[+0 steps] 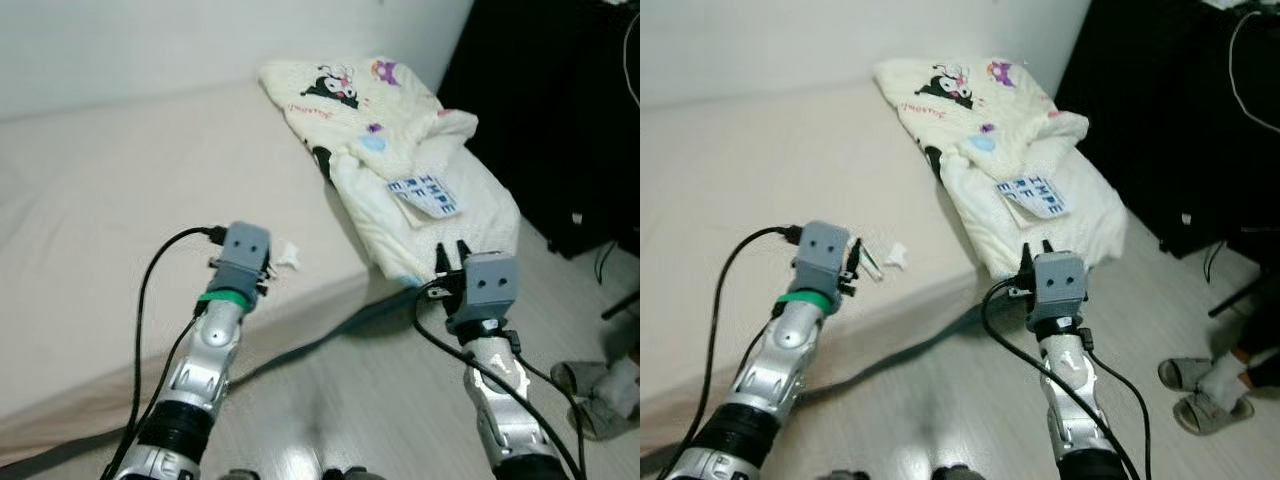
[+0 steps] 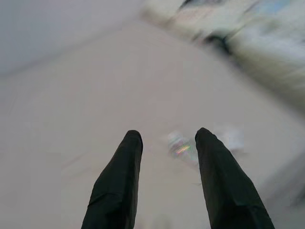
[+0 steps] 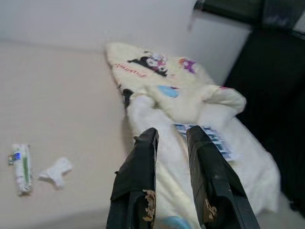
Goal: Clean up the room
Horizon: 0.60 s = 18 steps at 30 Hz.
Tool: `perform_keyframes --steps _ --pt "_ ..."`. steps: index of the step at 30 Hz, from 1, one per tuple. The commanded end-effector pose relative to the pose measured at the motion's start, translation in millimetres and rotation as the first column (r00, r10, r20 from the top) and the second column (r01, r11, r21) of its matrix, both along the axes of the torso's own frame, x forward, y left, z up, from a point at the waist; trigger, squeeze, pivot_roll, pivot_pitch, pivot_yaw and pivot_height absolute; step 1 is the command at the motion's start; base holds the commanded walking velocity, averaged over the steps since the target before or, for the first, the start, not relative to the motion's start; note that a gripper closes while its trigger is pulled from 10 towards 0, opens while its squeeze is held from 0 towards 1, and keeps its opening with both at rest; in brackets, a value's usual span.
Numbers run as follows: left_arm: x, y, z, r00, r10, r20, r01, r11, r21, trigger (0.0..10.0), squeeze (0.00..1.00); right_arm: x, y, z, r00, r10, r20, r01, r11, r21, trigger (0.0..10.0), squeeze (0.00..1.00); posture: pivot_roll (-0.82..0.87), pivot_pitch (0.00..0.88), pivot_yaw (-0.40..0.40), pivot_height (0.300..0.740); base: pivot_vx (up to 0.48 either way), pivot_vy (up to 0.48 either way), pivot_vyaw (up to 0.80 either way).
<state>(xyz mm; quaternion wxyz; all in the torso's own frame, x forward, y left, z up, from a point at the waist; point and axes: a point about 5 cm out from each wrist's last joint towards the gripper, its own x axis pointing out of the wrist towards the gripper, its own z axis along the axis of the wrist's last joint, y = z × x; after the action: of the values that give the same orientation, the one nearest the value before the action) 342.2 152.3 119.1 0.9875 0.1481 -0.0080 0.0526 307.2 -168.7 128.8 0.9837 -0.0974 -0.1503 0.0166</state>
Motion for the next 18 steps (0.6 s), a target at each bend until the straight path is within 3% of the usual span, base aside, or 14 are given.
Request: perform_keyframes --steps 1,8,18 --pt "-2.7 -3.2 -8 1.000 0.001 -0.027 0.000 1.000 0.019 10.0 0.00 -2.6 -8.6 -7 0.999 -0.028 -0.027 0.028 1.000 -0.001 10.0 0.00 -0.06 0.138 -0.002 0.740 0.450 0.000 0.00" --pt "-7.1 -4.1 -19 0.998 -0.029 -0.051 0.031 0.999 0.041 10.0 0.00 -2.7 -9.6 -8 0.999 -0.033 -0.031 0.033 0.999 0.004 10.0 0.00 -0.06 0.138 -0.002 0.740 0.389 0.000 0.00" --pt "-11.1 -5.1 -30 0.995 -0.043 -0.091 0.041 0.999 -0.021 10.0 0.00 -4.6 -9.5 -15 0.998 -0.031 -0.062 0.032 0.999 0.013 10.0 0.00 -0.06 0.136 -0.002 0.740 0.000 0.000 0.00"
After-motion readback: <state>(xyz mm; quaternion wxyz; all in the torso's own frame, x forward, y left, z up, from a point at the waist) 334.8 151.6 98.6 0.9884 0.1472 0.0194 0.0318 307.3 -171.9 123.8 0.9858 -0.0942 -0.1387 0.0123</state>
